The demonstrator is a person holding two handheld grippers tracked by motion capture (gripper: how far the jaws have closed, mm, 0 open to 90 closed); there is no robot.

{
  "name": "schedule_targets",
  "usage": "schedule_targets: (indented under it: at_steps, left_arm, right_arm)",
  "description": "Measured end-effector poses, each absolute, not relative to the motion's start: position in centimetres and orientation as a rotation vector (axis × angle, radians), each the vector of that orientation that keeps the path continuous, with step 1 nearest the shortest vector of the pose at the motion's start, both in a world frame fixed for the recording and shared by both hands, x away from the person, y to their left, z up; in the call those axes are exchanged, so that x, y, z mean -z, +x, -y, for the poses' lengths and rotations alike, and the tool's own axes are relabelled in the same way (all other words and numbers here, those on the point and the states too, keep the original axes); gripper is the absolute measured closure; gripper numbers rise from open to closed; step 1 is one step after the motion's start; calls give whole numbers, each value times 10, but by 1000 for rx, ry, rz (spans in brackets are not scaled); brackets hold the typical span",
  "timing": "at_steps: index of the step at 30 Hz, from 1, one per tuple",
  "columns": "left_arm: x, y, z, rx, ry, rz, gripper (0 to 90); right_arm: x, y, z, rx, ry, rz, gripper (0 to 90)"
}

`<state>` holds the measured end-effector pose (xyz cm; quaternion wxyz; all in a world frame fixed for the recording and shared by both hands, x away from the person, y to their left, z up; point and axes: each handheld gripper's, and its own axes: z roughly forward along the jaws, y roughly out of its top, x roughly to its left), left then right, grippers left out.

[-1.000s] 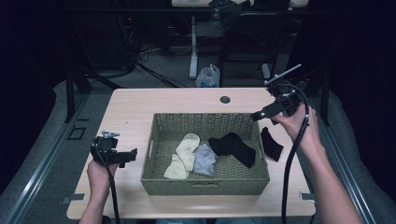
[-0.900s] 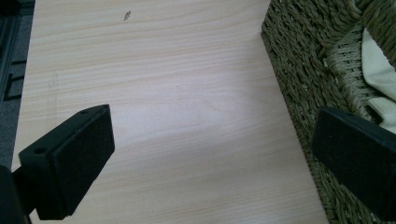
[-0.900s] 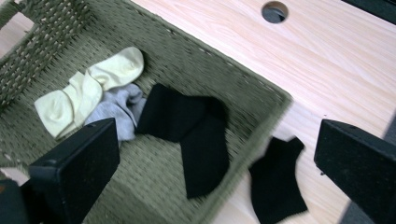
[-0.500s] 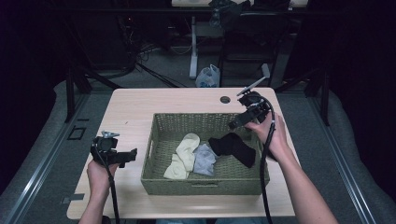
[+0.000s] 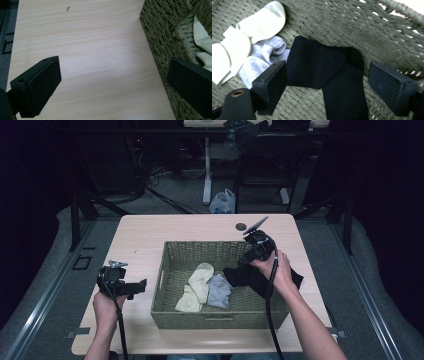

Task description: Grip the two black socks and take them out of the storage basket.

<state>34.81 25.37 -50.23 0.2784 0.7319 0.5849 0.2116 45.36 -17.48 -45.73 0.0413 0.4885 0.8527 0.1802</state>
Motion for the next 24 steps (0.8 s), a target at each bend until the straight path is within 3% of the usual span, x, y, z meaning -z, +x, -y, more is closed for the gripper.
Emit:
schedule_targets:
  at_steps: [24]
  left_arm:
    - [502,348,-254,-566,1964,-1569,0]
  right_arm:
    - [501,461,169,-539,1662,-2542,389]
